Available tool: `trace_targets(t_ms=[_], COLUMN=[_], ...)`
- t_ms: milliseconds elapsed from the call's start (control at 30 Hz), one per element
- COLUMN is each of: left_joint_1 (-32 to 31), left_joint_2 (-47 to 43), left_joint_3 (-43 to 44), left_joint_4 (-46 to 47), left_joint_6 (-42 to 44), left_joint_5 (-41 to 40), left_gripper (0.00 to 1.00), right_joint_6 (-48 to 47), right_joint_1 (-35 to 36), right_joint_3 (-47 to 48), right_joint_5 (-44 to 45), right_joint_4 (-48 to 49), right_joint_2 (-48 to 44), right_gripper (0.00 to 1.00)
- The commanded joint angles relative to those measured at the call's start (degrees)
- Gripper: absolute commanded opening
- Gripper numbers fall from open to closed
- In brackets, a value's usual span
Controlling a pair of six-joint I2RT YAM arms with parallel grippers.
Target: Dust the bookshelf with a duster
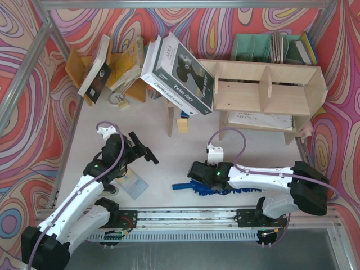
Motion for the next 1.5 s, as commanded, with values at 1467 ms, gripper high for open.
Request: trace_targets(t_ms=[1467], left_joint_1=[0.19], left_joint_2=[-0.52], left_joint_3=[-0.71], left_joint_4=[0.74], left_joint_6=[0.89], left_joint_5=[1.8], left_gripper=[0.98], right_joint_6=[-12.14], right_joint_1=[-11.83], right_joint_3=[6.7], right_joint_5=[2.83], right_joint_4=[7.83], right_joint_2=[3.05], right_gripper=[0.16])
